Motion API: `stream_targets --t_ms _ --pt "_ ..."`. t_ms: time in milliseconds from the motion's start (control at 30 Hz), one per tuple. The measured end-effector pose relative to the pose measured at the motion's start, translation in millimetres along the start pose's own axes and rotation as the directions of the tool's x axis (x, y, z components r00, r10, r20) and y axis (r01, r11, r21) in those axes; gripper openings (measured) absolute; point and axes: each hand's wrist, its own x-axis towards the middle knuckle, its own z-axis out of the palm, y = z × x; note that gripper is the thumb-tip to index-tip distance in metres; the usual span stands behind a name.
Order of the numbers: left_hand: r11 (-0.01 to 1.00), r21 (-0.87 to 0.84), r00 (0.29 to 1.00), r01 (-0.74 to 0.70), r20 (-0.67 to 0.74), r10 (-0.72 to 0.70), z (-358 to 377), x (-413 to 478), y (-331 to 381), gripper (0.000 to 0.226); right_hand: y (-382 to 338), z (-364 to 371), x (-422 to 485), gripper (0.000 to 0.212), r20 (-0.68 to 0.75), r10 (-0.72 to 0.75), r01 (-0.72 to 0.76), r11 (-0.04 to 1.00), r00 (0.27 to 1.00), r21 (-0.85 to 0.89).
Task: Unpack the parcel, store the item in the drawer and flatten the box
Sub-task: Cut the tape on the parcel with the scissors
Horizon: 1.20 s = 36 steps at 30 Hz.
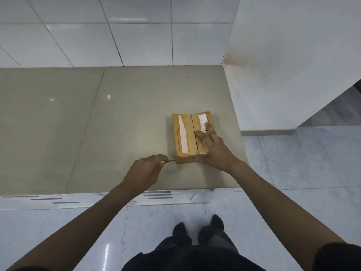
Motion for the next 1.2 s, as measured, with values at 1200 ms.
stream_targets --t_ms 1200 --pt "0.916 -0.296 0.948 0.27 -0.087 -0.307 34.7 11.3 16.5 0.043 -19.9 21.3 -53.8 0.019 -0.321 -0.507 0.426 0.857 0.8 -0.291"
